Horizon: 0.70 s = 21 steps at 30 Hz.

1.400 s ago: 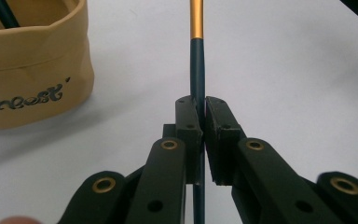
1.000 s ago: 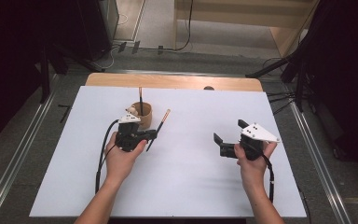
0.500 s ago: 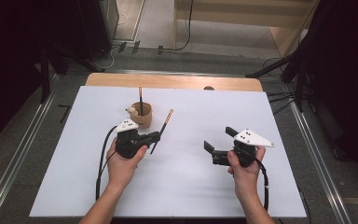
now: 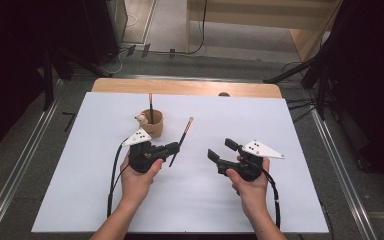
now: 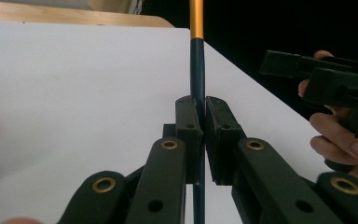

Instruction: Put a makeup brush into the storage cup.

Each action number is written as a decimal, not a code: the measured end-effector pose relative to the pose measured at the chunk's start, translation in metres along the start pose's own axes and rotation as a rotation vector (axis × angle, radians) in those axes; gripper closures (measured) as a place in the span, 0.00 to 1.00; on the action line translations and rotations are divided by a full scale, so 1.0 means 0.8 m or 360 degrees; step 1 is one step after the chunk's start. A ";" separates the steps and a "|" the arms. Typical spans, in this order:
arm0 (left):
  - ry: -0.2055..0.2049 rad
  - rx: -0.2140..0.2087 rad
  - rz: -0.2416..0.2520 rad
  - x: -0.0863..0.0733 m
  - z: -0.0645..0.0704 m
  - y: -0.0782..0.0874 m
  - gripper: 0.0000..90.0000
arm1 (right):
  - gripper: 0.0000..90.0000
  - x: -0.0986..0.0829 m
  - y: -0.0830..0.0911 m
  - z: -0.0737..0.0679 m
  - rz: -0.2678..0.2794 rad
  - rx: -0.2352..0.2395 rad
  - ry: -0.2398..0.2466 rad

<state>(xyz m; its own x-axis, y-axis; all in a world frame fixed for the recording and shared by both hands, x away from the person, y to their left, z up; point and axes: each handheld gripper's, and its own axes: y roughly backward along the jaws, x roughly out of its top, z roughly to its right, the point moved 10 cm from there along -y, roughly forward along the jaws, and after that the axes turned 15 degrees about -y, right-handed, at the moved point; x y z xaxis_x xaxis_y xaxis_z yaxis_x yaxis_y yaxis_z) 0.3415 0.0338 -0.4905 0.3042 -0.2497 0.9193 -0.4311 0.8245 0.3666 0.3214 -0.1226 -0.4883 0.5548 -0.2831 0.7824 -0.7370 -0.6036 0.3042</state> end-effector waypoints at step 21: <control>-0.0125 -0.0080 0.0067 0.001 0.046 -0.022 0.95 | 0.61 -0.002 -0.004 -0.026 0.0057 0.0192 -0.0242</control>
<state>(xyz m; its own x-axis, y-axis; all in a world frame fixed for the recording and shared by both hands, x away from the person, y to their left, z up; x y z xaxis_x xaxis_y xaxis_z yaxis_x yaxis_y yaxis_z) 0.3182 0.0006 -0.4910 0.2184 -0.2519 0.9428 -0.3983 0.8590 0.3217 0.3148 -0.1045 -0.4789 0.5880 -0.4099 0.6974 -0.7105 -0.6738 0.2030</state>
